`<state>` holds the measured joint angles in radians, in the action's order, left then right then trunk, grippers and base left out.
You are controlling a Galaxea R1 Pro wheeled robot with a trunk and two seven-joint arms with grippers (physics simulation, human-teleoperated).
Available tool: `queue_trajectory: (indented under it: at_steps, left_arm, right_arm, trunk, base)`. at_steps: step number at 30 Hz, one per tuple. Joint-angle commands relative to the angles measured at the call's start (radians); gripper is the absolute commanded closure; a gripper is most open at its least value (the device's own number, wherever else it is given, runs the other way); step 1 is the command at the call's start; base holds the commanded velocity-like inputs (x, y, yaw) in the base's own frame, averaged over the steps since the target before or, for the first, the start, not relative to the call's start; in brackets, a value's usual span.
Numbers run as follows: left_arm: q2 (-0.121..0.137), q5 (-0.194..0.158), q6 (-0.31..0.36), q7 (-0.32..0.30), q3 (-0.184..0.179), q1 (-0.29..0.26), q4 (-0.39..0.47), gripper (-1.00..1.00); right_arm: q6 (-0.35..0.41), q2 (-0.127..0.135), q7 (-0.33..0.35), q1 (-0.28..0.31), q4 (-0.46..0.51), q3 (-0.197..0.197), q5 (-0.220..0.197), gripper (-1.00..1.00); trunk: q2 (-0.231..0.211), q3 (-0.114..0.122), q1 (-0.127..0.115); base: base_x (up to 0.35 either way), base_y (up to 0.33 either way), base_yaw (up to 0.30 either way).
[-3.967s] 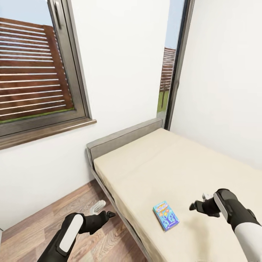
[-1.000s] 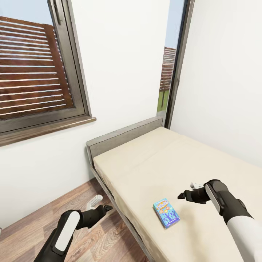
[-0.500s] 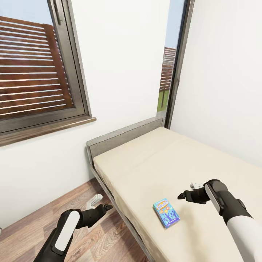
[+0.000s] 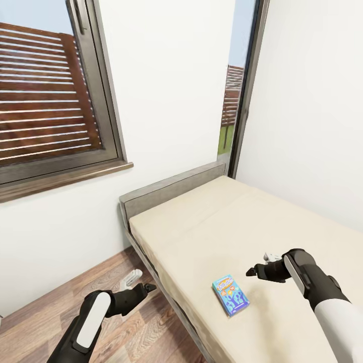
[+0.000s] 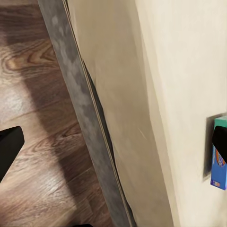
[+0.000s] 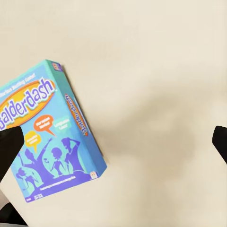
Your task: Put all the toys in the child's room - the three board games (two on the bed and one on the table), the two jigsaw puzzles on the table, and the tennis ball on the table - inside the toy box on the table in the child's room.
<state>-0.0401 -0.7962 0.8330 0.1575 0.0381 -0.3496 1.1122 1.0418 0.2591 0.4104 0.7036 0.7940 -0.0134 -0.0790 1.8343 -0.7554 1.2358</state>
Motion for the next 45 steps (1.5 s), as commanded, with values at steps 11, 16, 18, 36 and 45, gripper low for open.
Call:
queue_trajectory:
  at_steps: [11,16,18,36,45]
  left_arm:
    - [-0.002,-0.011,0.007,0.011,0.002,-0.001,-0.001,-1.0]
    - [-0.003,-0.011,0.008,0.013,0.002,-0.002,-0.001,-1.0]
    - [-0.004,-0.011,0.009,0.013,0.002,-0.002,-0.001,-1.0]
    - [-0.005,-0.009,0.013,0.015,0.002,-0.004,-0.002,-1.0]
    - [-0.004,-0.009,0.015,0.015,0.002,-0.005,-0.001,-1.0]
  right_arm:
    - [0.005,0.002,-0.003,0.001,0.001,-0.002,-0.01,-1.0]
    - [0.005,0.003,-0.003,0.001,0.001,-0.002,-0.011,-1.0]
    - [0.005,0.004,-0.003,0.001,0.001,-0.002,-0.011,-1.0]
    - [0.005,0.004,-0.002,0.001,0.001,0.0,-0.011,-1.0]
    - [0.005,0.004,-0.002,0.001,0.001,0.001,-0.012,-1.0]
  trunk:
    - [0.0,-0.001,0.0]
    - [0.0,-0.001,0.0]
    - [0.0,-0.001,0.0]
    - [0.112,-0.051,0.061]
    - [0.175,-0.079,0.096]
  base:
    - [0.0,0.0,0.0]
    - [0.0,0.0,0.0]
    - [0.0,0.0,0.0]
    - [0.0,0.0,0.0]
    - [0.0,0.0,0.001]
